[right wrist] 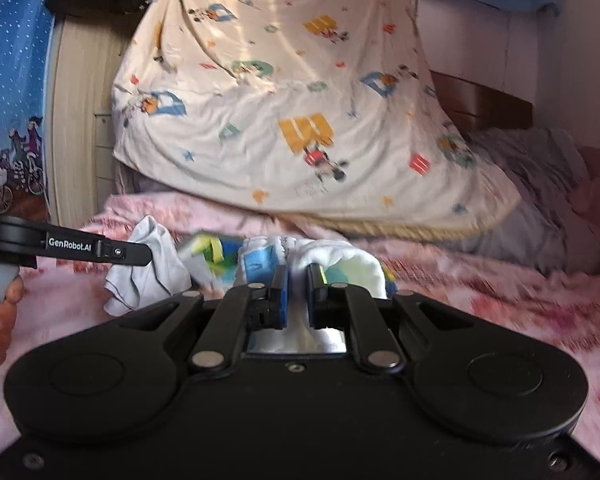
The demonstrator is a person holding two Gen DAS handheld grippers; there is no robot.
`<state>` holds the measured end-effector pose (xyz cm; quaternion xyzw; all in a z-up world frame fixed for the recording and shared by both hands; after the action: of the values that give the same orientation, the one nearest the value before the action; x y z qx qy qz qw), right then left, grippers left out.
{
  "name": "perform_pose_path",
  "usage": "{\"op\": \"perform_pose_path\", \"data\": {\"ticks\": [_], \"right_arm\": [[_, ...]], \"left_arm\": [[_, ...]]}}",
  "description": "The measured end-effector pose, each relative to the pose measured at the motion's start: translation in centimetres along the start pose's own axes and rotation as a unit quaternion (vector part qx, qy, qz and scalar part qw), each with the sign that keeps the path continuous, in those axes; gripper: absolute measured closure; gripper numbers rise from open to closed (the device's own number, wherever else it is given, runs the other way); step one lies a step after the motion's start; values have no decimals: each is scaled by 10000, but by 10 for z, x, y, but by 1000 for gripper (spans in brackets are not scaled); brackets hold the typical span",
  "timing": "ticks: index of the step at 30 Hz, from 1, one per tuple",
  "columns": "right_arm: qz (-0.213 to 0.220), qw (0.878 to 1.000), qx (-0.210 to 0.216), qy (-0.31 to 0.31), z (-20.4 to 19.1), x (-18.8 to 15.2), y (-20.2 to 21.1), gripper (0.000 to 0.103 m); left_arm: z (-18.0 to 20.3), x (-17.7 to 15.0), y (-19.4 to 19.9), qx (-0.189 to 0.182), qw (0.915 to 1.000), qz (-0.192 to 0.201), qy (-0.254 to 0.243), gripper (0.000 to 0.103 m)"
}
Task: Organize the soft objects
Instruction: 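Carry the grey sock with the left tool while the right tool carries the muslin cloth to the tray, then lower the sock and muslin cloth into the tray and open both tools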
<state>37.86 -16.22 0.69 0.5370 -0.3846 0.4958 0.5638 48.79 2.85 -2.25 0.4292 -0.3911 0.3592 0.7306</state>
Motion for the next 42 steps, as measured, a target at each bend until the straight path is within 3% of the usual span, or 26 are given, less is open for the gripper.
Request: {"op": "perform_pose_path", "data": {"ticks": [9, 21, 30, 42], "right_arm": [[-267, 9989, 388, -74, -19, 27, -85, 99], [-900, 9944, 373, -402, -32, 22, -169, 99], [-1367, 9884, 390, -541, -32, -12, -192, 98], [-1833, 9810, 387, -497, -32, -41, -200, 96]], "left_arm": [[-20, 14, -40, 60, 9996, 79, 258, 100], [-29, -15, -88, -115, 9966, -248, 771, 100], [-43, -35, -100, 34, 9947, -490, 908, 100], [-33, -53, -106, 129, 9955, -773, 530, 99]]}}
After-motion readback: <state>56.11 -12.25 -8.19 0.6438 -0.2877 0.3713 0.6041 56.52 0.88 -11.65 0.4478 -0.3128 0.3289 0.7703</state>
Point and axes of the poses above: each gripper's, at about its wrist camera, not at the fingertips, and y roughly against the way its jaws point, z to its right, x to its top, the point moved 9 cm from there along -y, roughly the way its jaws point, and after that the axes turned 1 degree about -z, right-handed, at the moved point
